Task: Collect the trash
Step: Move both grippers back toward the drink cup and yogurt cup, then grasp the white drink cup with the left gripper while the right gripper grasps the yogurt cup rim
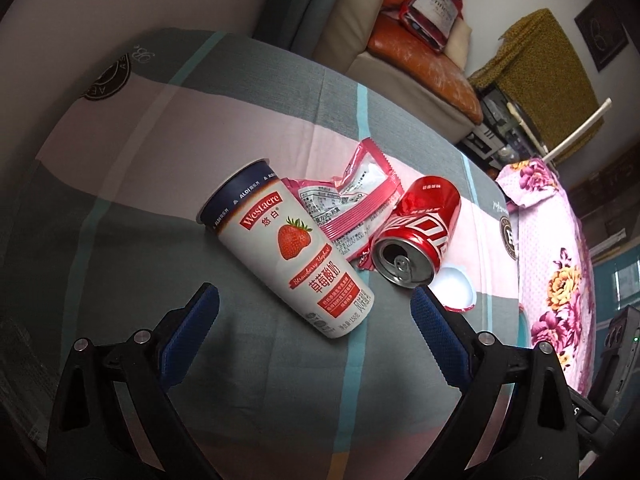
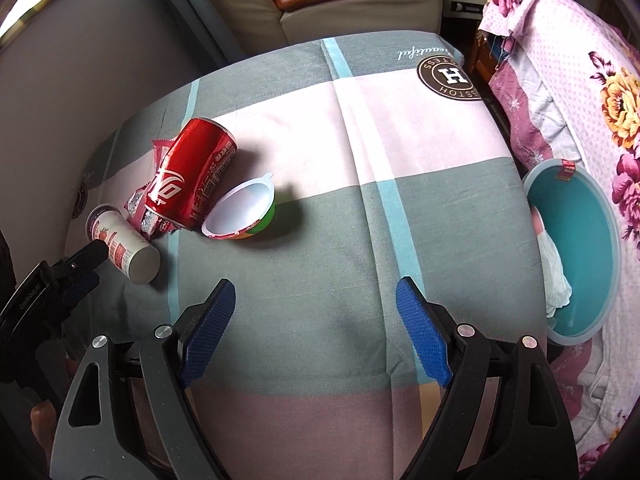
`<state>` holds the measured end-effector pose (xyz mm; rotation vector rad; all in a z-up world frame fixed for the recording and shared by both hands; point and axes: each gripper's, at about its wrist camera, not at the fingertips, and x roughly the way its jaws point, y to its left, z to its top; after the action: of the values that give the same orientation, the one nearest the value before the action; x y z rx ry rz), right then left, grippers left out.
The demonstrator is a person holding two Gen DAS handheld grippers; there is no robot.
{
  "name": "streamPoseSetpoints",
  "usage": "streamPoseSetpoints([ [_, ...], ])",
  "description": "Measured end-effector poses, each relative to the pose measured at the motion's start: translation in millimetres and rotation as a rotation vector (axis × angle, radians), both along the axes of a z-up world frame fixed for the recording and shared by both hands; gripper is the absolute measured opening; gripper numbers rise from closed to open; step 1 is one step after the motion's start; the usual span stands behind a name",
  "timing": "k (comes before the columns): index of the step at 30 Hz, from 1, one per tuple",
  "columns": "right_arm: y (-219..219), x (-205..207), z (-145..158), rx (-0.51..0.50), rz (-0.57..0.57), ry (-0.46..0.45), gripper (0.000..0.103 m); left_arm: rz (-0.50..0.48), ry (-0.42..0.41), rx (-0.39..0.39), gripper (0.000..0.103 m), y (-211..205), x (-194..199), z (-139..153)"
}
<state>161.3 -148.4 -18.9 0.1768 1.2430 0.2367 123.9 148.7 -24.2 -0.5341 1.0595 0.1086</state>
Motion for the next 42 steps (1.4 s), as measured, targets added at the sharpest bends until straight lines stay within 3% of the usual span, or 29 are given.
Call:
streamPoseSetpoints([
  [15,41,50,-29,-0.012,0.035,0.003,0.077,0.068,0.054,0.085,0.097,9,31,-25],
  [17,44,53,-33,-0.02,0.044,-0.002,0.068,0.072,0.067,0.098,0.097,11,32,-31],
  [24,60,54,-42,-0.056,0.094,-0.019,0.051,0.048,0.044,0.13,0.098,13,28,-34],
  [26,66,50,-42,-0.085,0.121,-0.042,0.031,0.038,0.033,0.136,0.098,11,24,-35],
  [28,72,46,-42,-0.11,0.15,-0.056,0.018,0.026,0.025,0.151,0.097,10,19,-35],
  [29,74,44,-42,-0.114,0.162,-0.059,0.015,0.022,0.022,0.155,0.095,9,19,-34],
  [31,77,38,-41,-0.117,0.177,-0.068,0.015,0.022,0.01,0.155,0.071,9,15,-32],
  [33,78,32,-41,-0.12,0.19,-0.073,0.014,0.025,0.008,0.164,0.057,10,12,-30],
  [38,74,16,-41,-0.115,0.197,-0.069,0.014,0.001,-0.002,0.163,0.057,8,4,-28],
  [42,67,4,-39,-0.104,0.194,-0.062,0.013,-0.08,-0.016,0.151,0.057,-6,-7,-28],
])
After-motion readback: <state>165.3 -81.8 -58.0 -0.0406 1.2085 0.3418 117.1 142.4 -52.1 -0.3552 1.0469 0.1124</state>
